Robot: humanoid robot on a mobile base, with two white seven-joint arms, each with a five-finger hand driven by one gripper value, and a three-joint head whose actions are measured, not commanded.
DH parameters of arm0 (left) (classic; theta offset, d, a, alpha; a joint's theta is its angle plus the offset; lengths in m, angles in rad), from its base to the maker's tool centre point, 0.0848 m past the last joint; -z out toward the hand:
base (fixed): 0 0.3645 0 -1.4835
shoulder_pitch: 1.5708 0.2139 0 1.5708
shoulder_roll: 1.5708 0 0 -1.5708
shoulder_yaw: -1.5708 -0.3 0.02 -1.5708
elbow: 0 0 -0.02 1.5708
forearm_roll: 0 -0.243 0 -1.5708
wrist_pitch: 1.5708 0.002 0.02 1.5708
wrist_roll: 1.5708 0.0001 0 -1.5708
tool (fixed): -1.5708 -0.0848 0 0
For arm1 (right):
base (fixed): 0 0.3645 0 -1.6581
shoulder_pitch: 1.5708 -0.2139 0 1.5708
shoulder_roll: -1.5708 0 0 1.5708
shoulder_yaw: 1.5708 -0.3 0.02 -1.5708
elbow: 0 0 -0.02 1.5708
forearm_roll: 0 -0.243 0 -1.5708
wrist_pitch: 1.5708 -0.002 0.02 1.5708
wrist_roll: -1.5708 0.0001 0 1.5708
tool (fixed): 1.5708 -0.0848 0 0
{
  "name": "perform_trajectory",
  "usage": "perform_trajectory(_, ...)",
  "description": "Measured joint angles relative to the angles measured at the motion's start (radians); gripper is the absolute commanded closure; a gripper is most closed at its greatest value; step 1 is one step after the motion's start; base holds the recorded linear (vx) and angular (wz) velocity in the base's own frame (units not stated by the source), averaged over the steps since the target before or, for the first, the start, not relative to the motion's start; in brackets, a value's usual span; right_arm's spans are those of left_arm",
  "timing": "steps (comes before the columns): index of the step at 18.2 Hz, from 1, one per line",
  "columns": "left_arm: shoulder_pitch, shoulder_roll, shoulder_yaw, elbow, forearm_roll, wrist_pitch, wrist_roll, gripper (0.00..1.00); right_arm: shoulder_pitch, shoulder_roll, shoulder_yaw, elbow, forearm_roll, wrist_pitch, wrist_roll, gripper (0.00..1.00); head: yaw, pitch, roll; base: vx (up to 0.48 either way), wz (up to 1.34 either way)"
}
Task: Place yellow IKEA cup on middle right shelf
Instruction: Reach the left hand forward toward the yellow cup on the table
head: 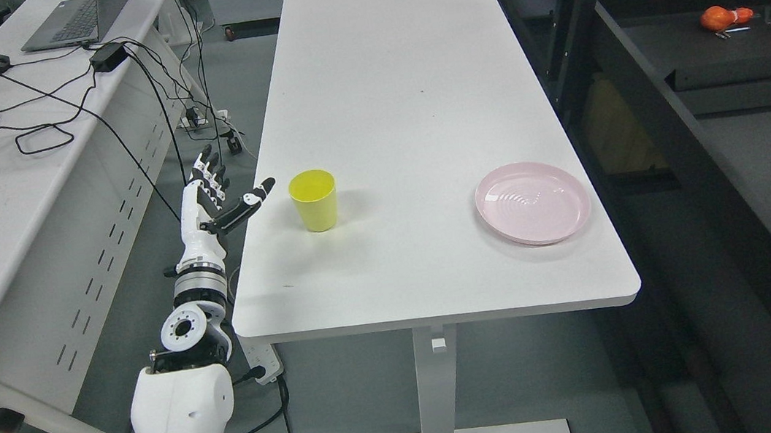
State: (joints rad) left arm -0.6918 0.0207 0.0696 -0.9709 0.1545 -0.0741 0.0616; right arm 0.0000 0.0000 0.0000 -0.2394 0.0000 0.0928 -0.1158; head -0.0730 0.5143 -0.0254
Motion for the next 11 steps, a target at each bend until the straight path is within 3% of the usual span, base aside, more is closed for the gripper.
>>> perform_trajectory(11,-0.140,-0.013,-0.151,0.296,0.001,-0.004,-0.006,0.01,0.000,0.000,0.000,0.000,0.000,0.000,0.000,0.01,0.0000,0.000,0.000,0.000,0.00)
